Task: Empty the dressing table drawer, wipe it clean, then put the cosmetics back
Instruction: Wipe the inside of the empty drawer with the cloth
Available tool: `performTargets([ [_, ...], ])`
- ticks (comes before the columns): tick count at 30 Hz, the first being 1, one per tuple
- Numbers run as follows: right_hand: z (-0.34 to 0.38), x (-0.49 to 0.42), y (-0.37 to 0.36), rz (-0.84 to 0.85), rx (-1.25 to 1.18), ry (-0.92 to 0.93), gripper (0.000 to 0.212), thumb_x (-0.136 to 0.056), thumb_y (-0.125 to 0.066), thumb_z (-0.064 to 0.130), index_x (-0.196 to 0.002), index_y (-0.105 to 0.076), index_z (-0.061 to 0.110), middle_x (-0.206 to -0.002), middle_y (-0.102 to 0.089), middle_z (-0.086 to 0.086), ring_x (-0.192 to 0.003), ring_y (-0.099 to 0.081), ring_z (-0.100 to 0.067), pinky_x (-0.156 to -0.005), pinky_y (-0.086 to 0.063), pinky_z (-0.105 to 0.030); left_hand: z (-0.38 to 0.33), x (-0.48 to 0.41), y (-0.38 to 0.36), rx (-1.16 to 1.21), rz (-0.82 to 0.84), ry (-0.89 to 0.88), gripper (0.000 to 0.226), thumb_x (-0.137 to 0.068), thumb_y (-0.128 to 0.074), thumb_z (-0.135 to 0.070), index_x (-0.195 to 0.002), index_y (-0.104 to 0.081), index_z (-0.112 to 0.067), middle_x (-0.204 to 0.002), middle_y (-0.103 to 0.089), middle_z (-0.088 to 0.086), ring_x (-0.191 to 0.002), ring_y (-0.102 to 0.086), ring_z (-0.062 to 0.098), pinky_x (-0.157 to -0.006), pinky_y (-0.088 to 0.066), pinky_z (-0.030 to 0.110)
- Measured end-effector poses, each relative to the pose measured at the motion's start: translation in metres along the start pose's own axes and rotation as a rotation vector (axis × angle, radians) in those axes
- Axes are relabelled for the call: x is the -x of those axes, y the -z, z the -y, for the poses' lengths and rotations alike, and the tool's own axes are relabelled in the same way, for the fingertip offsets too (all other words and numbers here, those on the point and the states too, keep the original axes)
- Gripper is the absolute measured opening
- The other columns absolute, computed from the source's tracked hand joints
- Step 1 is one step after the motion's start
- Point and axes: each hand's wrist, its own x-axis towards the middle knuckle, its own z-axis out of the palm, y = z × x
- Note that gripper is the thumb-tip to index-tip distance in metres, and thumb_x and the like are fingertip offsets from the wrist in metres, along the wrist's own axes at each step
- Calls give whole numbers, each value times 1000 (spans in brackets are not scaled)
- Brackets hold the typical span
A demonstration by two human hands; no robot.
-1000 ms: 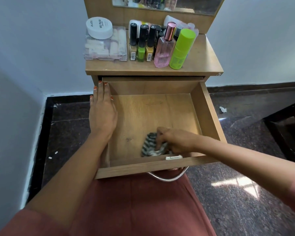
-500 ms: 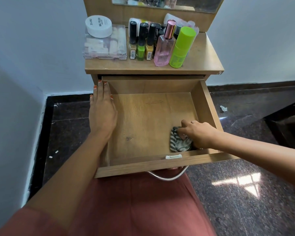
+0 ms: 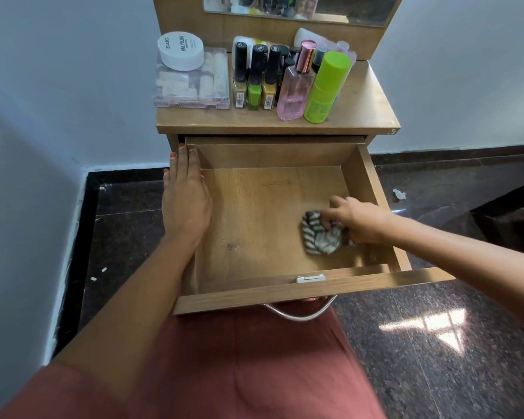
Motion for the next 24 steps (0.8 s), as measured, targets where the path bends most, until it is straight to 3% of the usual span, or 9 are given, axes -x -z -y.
performTargets([
  [5,5,25,-25,95,-144,29,43,-84,-48,1,-123,-43,19,-119,-42,-10,-110,-46,-29,-83,-47,-39,0,1,0,0,-3,4,46,-101,-23,-13,-146,-16,-7,-156,-12,10,-145,-7,25,-119,-11,40],
  [14,15,17,-19,41,-314,79,32,-80,-54,-3,-107,-59,13,-93,-42,0,-88,-51,-24,-72,-41,-29,-1,0,0,-13,3,7,47,-101,-23,-12,-146,-14,-7,-156,-10,10,-145,-6,24,-119,-9,38],
  [21,79,-15,1,38,-361,293,30,-82,-59,4,-111,-62,12,-112,-52,-13,-101,-55,-28,-79,-42,-29,-2,1,0,-8,10,11,47,-100,-23,-11,-146,-14,-6,-156,-9,10,-145,-6,23,-119,-7,37],
  [24,112,-31,13,33,-300,375,34,-81,-60,5,-113,-61,14,-114,-54,-12,-104,-54,-28,-74,-36,-24,-3,1,1,-15,3,10,47,-100,-23,-10,-146,-14,-5,-156,-10,11,-145,-6,23,-119,-5,35],
])
